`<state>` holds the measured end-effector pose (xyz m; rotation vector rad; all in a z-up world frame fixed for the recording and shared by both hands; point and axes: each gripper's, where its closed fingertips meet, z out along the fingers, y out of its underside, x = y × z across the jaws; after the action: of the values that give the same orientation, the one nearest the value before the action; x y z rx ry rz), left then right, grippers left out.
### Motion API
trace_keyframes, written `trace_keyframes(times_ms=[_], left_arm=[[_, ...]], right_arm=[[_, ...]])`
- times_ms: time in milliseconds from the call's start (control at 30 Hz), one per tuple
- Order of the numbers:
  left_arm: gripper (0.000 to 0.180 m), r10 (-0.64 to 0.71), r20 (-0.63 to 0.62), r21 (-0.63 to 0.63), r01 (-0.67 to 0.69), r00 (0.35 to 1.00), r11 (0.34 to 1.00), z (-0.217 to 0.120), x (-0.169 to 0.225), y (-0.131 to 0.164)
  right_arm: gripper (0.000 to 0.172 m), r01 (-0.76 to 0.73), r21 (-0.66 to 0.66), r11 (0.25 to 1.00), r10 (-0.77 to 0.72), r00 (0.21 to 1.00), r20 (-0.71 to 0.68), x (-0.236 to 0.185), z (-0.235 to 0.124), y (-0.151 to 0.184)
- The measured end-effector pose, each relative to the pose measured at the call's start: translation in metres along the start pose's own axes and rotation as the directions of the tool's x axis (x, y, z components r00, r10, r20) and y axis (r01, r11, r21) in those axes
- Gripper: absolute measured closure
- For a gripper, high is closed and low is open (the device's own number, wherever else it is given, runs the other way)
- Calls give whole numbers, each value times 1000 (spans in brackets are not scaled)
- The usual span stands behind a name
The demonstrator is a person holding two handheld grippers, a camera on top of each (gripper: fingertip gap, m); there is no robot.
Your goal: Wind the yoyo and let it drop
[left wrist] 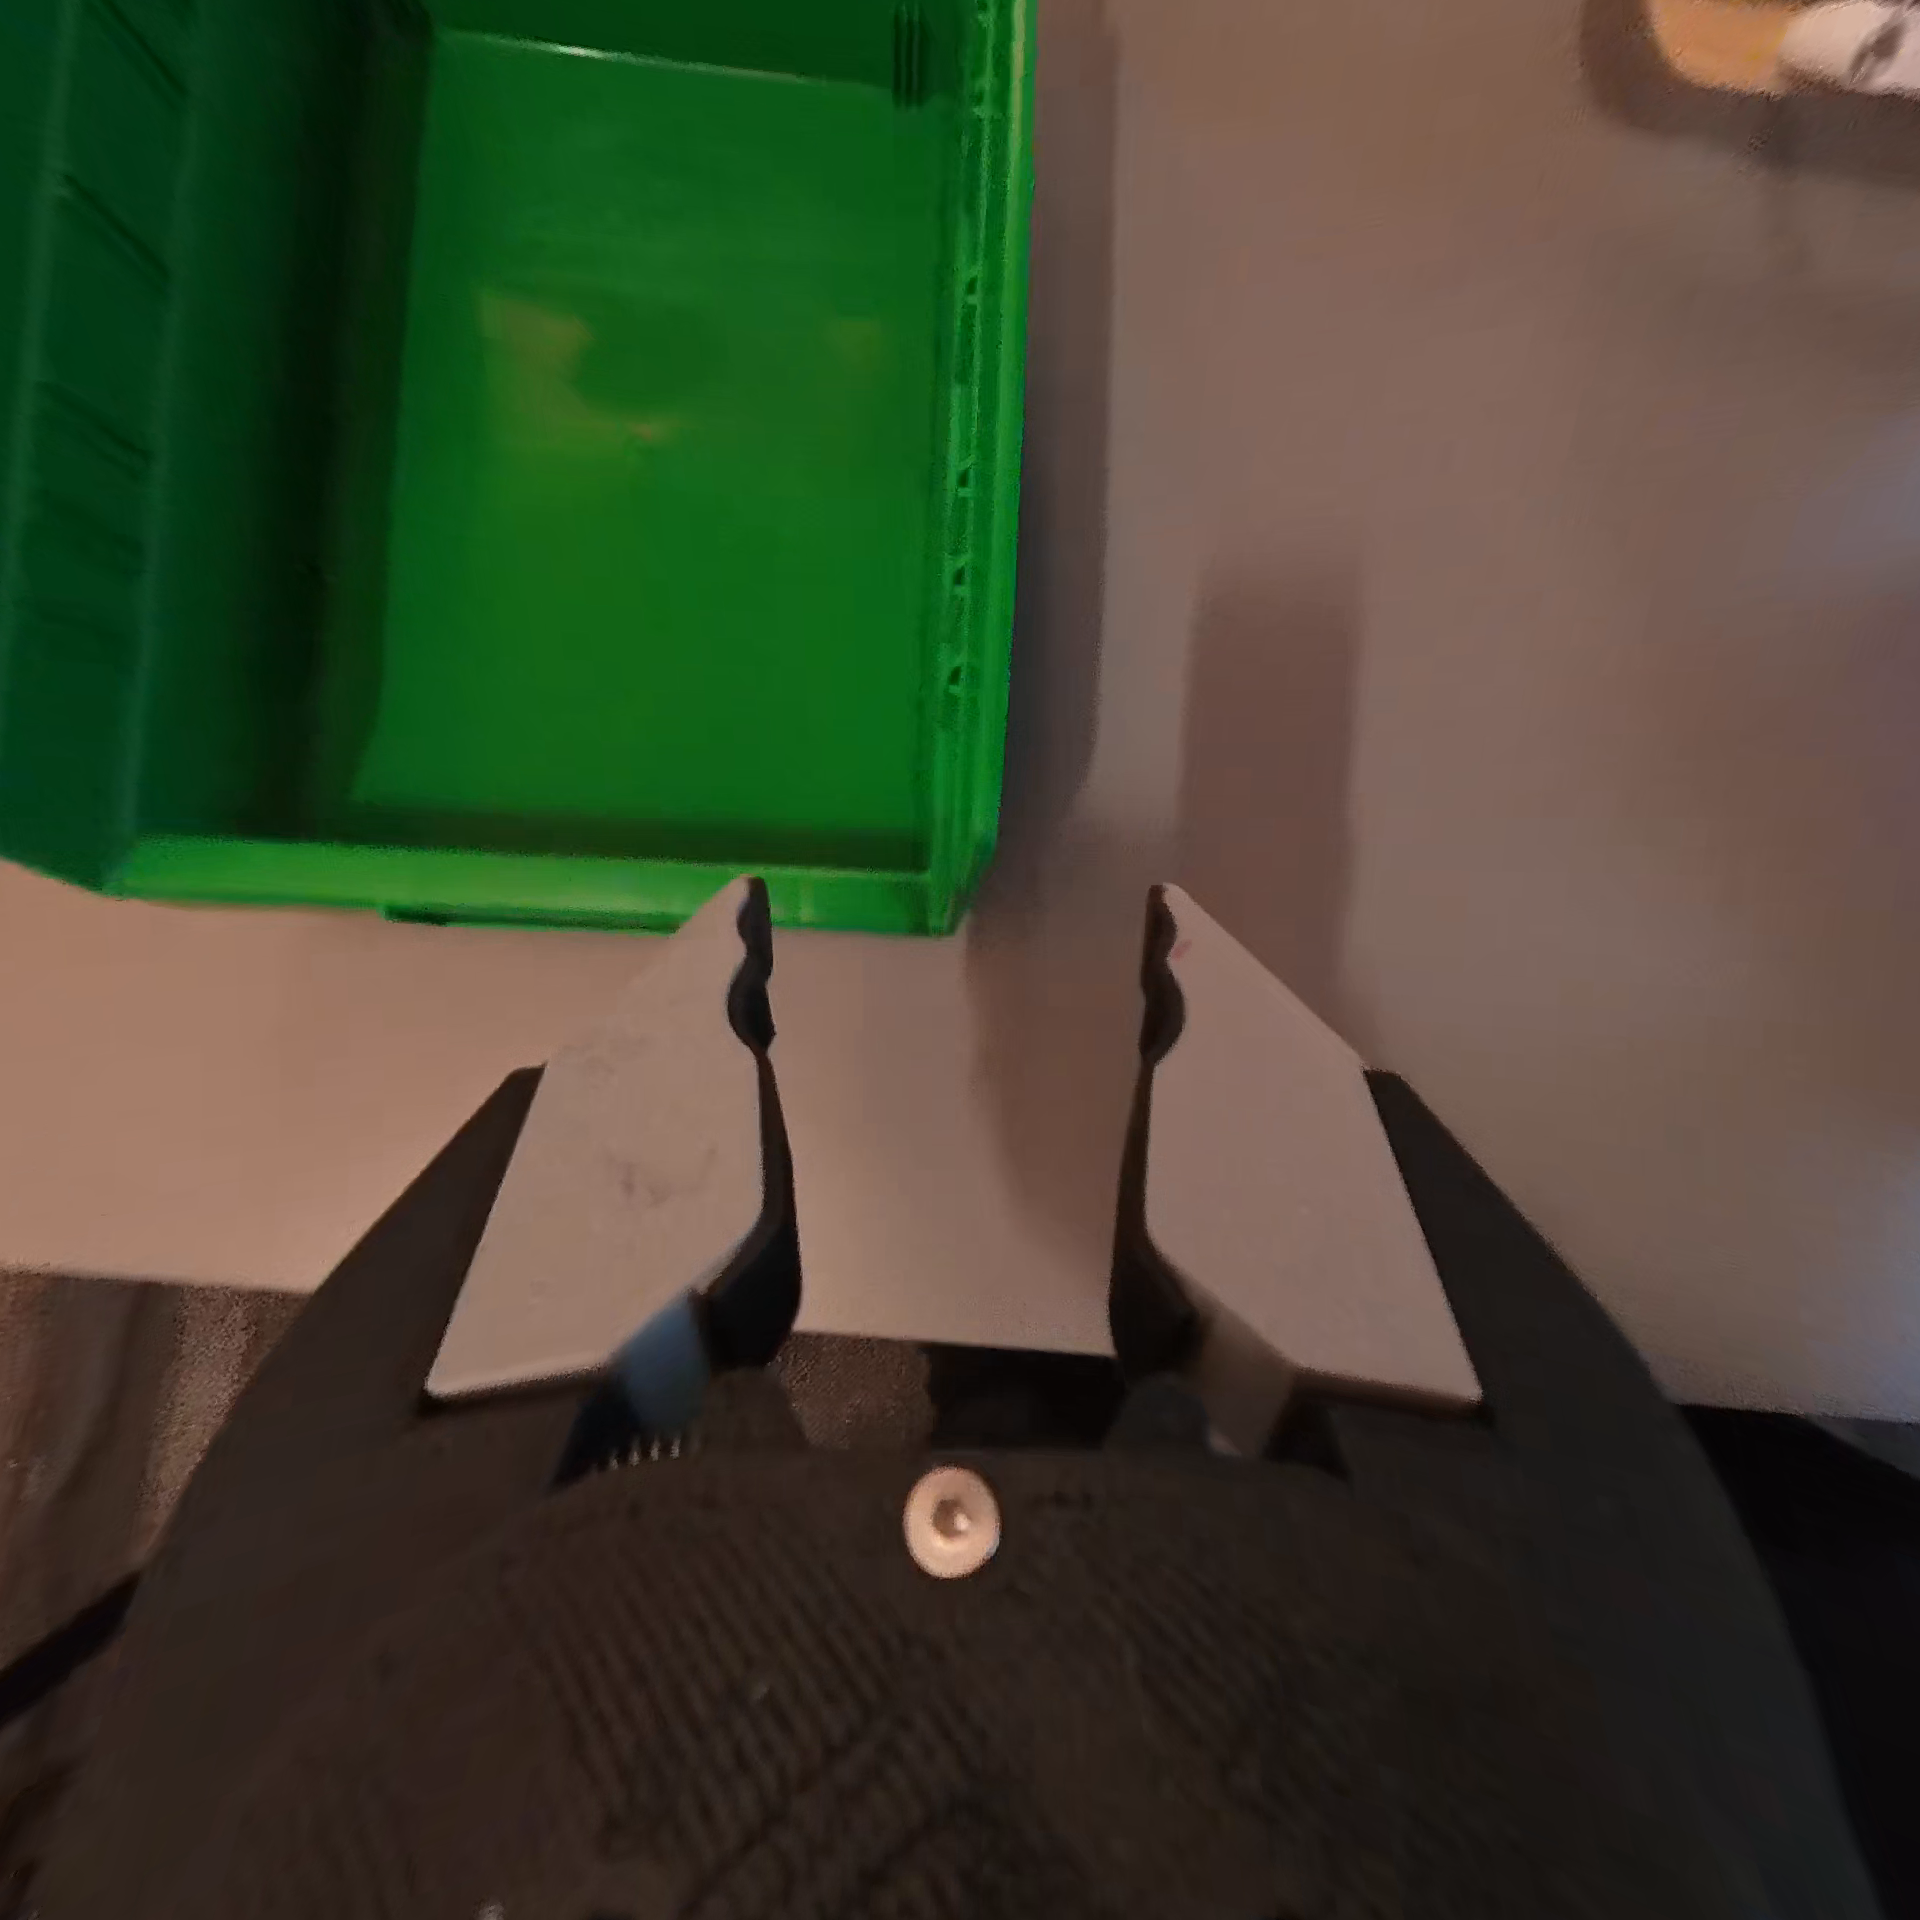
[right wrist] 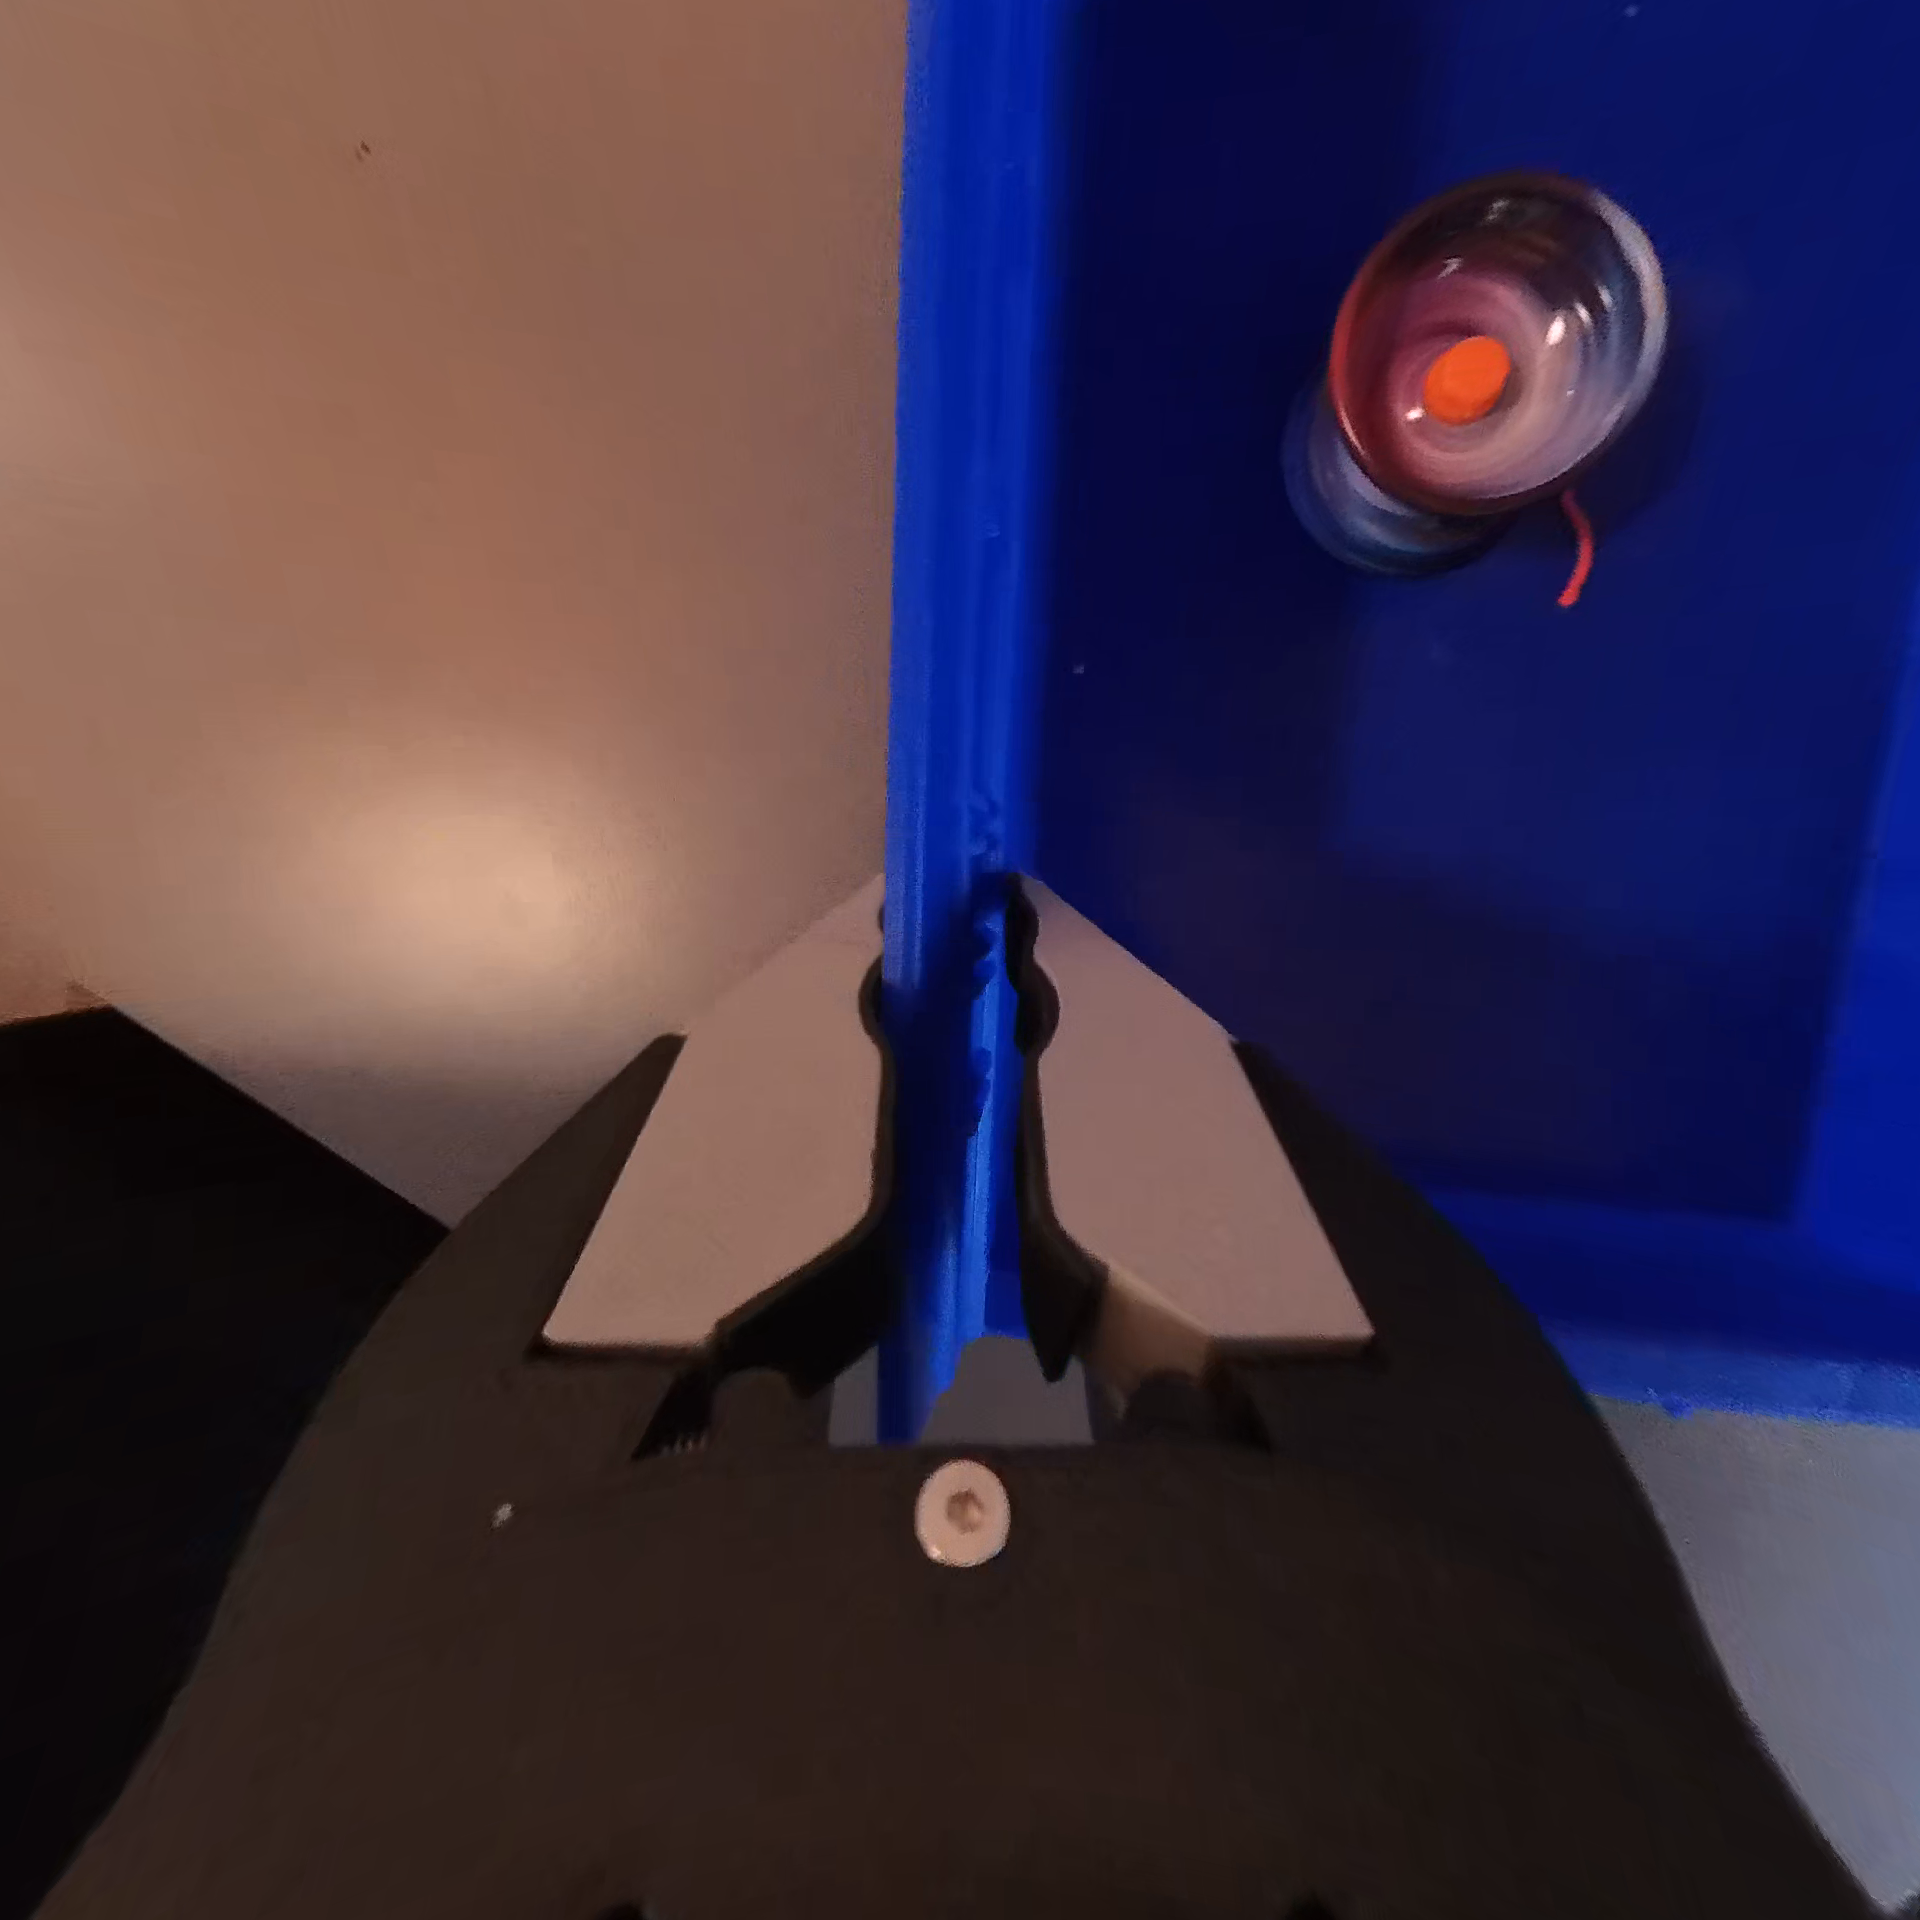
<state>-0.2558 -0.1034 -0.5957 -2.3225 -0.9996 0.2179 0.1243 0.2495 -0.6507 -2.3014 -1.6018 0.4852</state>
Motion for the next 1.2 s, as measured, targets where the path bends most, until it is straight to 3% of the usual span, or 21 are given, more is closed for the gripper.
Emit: trace_keyframes(times_ms=[333, 433, 467, 600, 667, 800, 900, 1000, 1100, 1200], left_arm=[[106, 128, -202, -104, -151, 971, 983, 76, 1, 17], [119, 235, -224, -51, -252, 946, 966, 84, 2, 3], [144, 258, -256, -50, -279, 932, 959, 85, 6, 0], [161, 357, -137, -25, -363, 924, 931, 89, -20, -16], [168, 402, -76, 18, -402, 912, 915, 80, -38, -27], [180, 290, -191, 93, -277, 938, 956, 44, -63, -34], [180, 319, -255, 173, -282, 913, 944, 3, -70, -44], [179, 303, -263, 237, -243, 916, 941, -37, -87, -52], [179, 209, -277, 296, -123, 938, 947, -78, -124, -57], [179, 188, -199, 348, -110, 962, 931, -120, -165, -59]], right_arm=[[167, 31, -98, 995, -44, 989, -138, -77, 2, 17], [167, -34, -103, 994, 17, 986, -166, -106, 6, 16], [167, -47, -102, 994, 29, 985, -169, -116, 7, 16], [166, -34, -136, 990, 9, 983, -181, -150, 12, 14], [164, -53, -147, 988, 29, 986, -166, -168, 16, 10], [155, -114, -125, 986, 112, 993, -27, -223, 32, -11], [155, -57, -138, 989, 56, 998, -11, -265, 49, -35], [154, -31, -114, 993, 35, 999, 27, -318, 71, -72], [143, -59, -77, 995, 71, 982, 173, -389, 96, -115], [127, 30, -62, 998, -8, 946, 323, -464, 119, -163]])
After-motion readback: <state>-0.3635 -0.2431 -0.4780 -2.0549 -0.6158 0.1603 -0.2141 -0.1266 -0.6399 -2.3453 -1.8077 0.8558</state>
